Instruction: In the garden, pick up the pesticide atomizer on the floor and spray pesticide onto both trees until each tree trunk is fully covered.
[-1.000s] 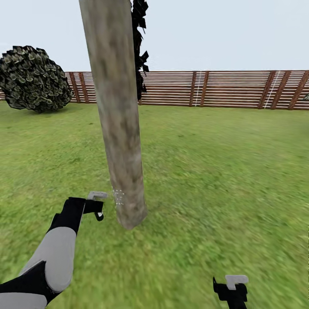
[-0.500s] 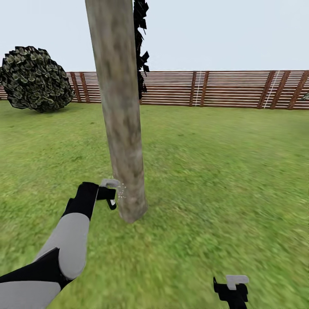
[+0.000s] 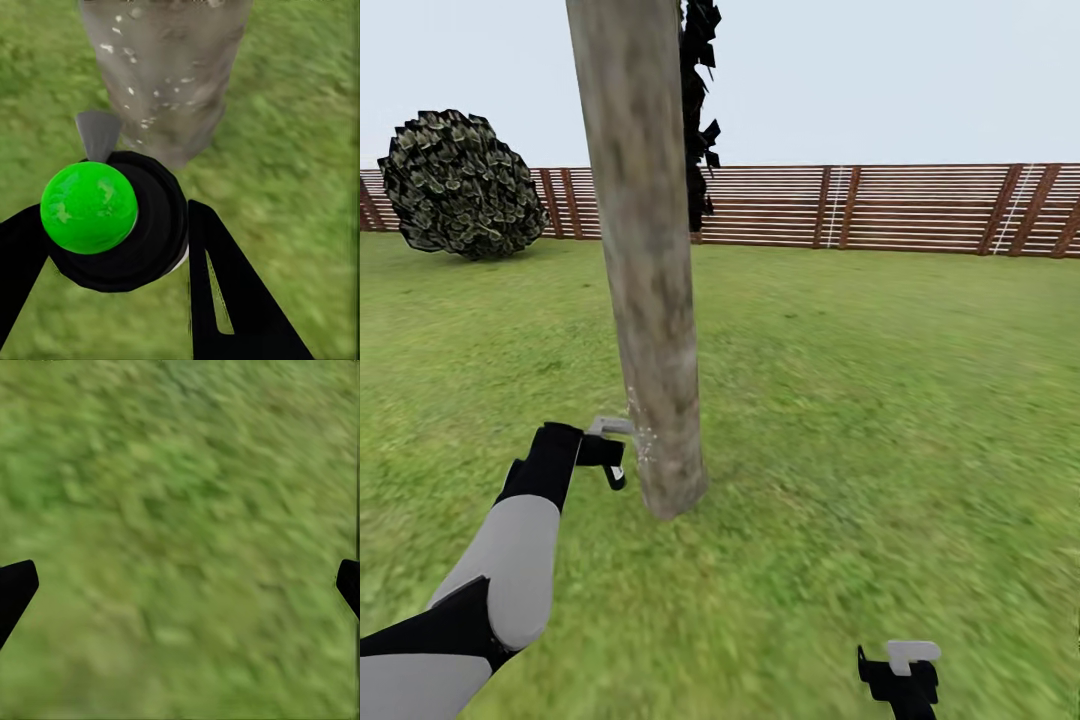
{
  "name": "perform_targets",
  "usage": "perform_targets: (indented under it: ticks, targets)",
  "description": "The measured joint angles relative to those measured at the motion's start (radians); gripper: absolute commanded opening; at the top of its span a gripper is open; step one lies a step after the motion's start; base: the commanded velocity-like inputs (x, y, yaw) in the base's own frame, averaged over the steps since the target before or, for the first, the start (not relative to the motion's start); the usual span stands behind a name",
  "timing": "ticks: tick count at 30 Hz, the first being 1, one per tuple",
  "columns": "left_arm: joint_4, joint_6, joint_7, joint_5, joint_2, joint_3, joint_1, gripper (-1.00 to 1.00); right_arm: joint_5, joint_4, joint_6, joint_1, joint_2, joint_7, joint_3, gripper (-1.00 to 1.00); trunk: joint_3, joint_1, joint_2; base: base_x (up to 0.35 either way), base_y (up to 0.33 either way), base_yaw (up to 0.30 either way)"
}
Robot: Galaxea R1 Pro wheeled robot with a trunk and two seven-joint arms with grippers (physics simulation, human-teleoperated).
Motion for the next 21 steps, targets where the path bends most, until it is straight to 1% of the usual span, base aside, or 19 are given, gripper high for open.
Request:
perform_targets:
  ticks: [4, 9, 12, 21]
  targets:
    - [0.0, 0.0, 0.0, -0.002, 0.0, 0.0, 0.0, -1.0, 0.0, 0.0, 0.0, 0.0, 0.0, 0.0, 0.0, 1.0, 0.0, 0.0, 0.0, 0.074, -0.265, 0.004]
    - [-0.005, -0.001, 0.006, -0.004, 0.002, 0.0, 0.0, -1.0, 0.0, 0.001, 0.0, 0.0, -0.002, -0.001, 0.0, 1.0, 0.0, 0.0, 0.0, 0.005, -0.275, 0.0]
    - [-0.01, 0.0, 0.006, -0.003, 0.001, 0.001, 0.0, -1.0, 0.0, 0.001, 0.0, 0.0, -0.009, -0.002, 0.0, 1.0, 0.0, 0.0, 0.0, 0.0, -0.276, 0.0]
    - [-0.014, -0.002, 0.008, -0.003, 0.002, 0.003, 0.0, -1.0, -0.001, 0.001, 0.0, 0.0, -0.011, -0.002, 0.0, 1.0, 0.0, 0.0, 0.0, 0.0, -0.276, 0.0]
